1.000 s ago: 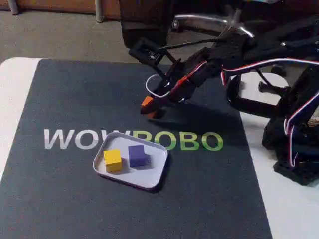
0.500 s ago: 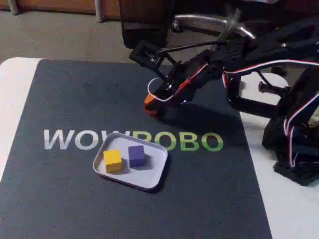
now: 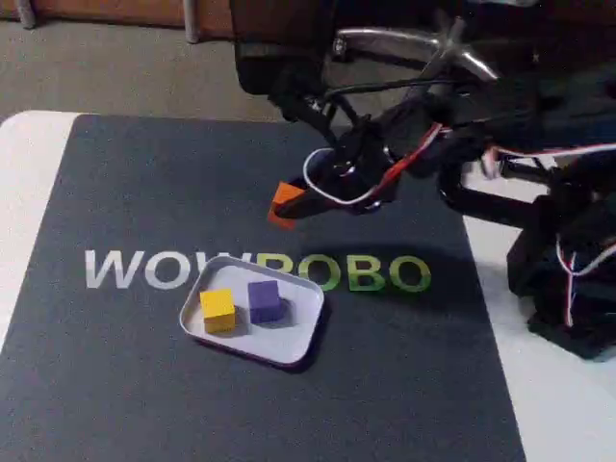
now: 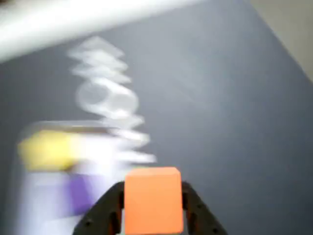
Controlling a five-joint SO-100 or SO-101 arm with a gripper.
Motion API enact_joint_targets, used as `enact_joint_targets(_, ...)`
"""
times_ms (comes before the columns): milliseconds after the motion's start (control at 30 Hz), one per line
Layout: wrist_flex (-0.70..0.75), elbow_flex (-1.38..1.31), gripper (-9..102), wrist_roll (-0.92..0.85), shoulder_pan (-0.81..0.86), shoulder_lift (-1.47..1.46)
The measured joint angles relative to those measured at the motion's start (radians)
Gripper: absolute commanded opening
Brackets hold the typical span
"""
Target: Move blocks one by one until all three blocks are in the tray.
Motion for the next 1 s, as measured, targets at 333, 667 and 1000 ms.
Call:
enact_joint_targets(333,0.087,0.008,-3,-0.106,-0.195,0.146)
enact_joint_targets(667,0.055,0.008,19,-0.227,-0.187,0.037)
enact_joint_targets(1000,0.044,0.012,32,-0.229,-0.172,0.037)
